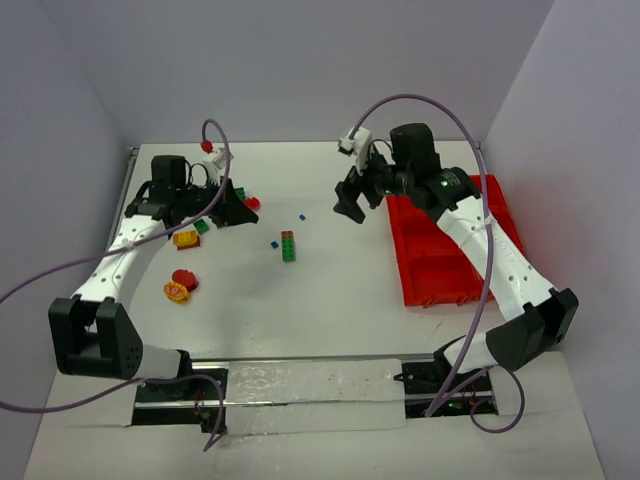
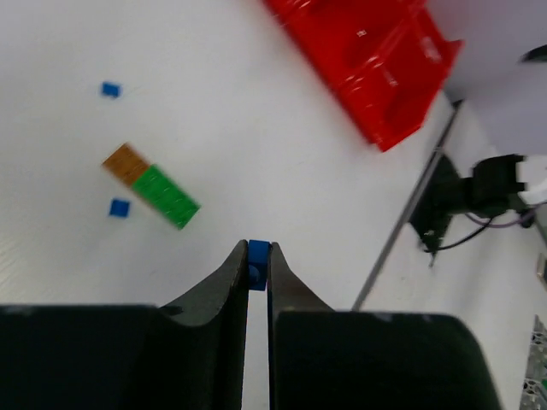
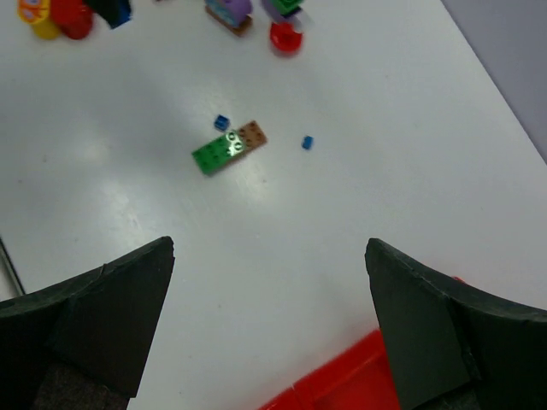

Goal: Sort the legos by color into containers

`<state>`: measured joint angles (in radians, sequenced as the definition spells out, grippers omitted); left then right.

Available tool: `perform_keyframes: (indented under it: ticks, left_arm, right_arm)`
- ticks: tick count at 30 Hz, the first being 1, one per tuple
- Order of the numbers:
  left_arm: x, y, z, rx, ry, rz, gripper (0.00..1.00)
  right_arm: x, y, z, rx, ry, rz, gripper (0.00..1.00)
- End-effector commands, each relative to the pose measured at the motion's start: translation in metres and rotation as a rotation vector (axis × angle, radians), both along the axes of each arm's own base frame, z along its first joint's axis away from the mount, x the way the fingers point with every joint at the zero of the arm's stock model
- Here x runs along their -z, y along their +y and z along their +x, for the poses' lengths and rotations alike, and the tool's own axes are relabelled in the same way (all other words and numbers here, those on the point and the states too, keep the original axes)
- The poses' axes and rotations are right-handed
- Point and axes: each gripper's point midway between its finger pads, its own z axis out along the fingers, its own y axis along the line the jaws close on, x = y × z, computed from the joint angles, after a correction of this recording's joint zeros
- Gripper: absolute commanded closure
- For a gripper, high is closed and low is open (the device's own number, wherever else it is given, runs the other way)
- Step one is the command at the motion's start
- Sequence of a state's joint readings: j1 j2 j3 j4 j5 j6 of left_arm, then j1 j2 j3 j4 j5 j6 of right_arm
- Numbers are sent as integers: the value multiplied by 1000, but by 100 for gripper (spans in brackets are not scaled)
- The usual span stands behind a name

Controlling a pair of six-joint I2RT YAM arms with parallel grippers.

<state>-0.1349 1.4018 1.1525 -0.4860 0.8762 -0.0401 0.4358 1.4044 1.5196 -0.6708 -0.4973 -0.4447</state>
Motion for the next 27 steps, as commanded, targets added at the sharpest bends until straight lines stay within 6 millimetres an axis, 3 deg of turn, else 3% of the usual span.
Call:
perform_keyframes:
  ticks: [1, 4, 7, 13, 16, 27]
  left_arm:
    - [-72, -29, -32, 96, 94, -367, 100]
    - [-86, -34, -39, 102, 199, -493, 100]
    - [-93, -36, -45, 108, 231, -563, 100]
    - [-93, -36, -46, 77, 322, -626, 100]
    - [-92, -36, -46, 55, 373, -653, 100]
    - [-82, -36, -45, 22, 461, -690, 100]
  right_arm:
    - [-31, 41, -13, -131, -83, 55, 0]
    - [-35, 71, -31, -201, -90, 47, 0]
    - [-34, 88, -38, -229, -92, 35, 2]
    - [-41, 111, -55, -309, -58, 74, 26]
    - [-39, 119, -59, -332, -42, 82, 31]
    - [-29, 145, -77, -477, -13, 107, 25]
